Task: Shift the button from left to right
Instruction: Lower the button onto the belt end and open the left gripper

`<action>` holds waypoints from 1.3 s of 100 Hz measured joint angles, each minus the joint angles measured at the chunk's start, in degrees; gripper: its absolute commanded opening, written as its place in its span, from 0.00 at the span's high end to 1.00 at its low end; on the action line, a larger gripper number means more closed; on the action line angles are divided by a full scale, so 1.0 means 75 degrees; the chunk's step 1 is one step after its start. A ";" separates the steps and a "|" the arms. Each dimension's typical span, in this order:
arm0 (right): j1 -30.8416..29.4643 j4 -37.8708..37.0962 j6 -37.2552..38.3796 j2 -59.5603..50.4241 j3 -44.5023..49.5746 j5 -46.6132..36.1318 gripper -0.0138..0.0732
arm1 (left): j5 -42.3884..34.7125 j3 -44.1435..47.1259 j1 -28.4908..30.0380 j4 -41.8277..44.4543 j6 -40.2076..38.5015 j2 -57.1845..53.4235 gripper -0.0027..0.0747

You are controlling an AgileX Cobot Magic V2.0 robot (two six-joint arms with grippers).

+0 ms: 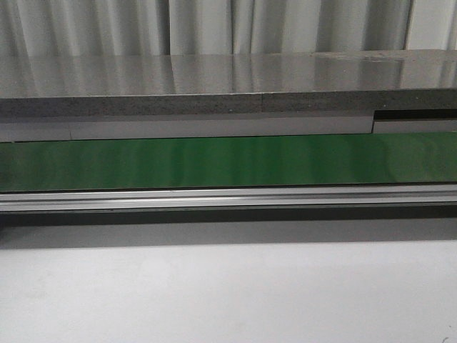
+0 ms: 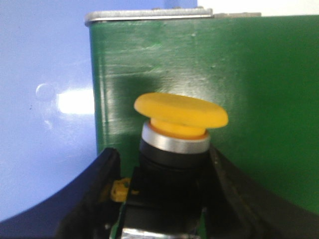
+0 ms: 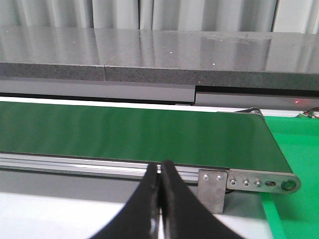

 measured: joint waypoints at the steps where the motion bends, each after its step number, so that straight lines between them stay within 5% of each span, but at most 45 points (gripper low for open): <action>1: 0.0000 0.0000 0.0000 0.0000 0.0000 0.0000 0.92 | 0.0005 0.0000 0.0000 0.0000 0.0000 0.0000 0.55; 14: 0.0000 0.0000 0.0000 0.0000 0.0000 0.0000 0.92 | 0.0082 0.0000 0.0000 0.0013 0.0000 0.0000 0.31; 26: 0.0000 0.0000 0.0000 0.0000 0.0000 0.0000 0.92 | 0.0082 0.0000 0.0000 0.0013 0.0000 0.0000 0.23; 86: 0.0000 0.0000 0.0000 0.0000 0.0000 0.0000 0.92 | 0.0095 0.0000 0.0000 -0.0125 0.0000 -0.0115 0.23; 130: 0.0000 0.0000 0.0000 0.0000 0.0000 0.0000 0.92 | -0.0659 0.0266 0.0000 -0.0263 0.0000 -0.2526 0.23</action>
